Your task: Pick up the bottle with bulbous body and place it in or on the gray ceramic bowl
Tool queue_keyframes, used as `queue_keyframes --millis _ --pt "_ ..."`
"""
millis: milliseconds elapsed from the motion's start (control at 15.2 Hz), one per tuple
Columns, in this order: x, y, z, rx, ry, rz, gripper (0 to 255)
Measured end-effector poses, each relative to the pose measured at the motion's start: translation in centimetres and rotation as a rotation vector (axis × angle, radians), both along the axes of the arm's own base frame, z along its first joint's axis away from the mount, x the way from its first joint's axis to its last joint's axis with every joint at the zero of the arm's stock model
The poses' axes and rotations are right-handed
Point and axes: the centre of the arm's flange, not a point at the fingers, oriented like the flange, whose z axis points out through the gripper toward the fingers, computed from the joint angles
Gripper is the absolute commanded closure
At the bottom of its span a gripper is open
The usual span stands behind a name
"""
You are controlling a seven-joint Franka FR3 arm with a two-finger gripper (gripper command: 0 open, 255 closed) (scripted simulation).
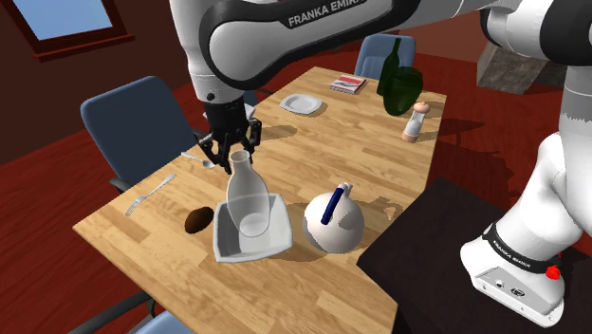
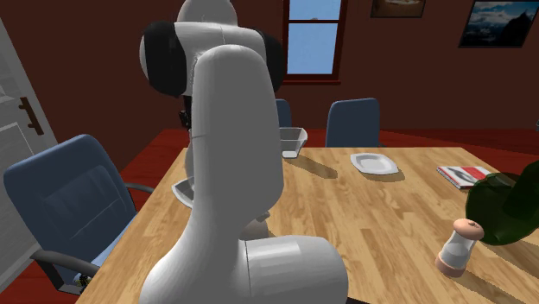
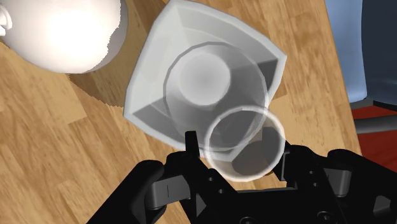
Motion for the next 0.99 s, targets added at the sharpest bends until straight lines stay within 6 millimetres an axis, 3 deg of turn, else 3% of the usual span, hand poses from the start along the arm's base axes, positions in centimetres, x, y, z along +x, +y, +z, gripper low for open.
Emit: queue_keyframes --millis 330,396,792,990 --pt "0.0 0.0 -0.2 0.0 0.0 0.0 255" --pt "0.0 0.0 -0.2 0.0 0.0 0.0 0" --pt "0.0 0.0 -0.1 0.001 -0.001 0.0 0" --pt "0.2 0.3 2.8 0.001 -0.002 0.0 0"
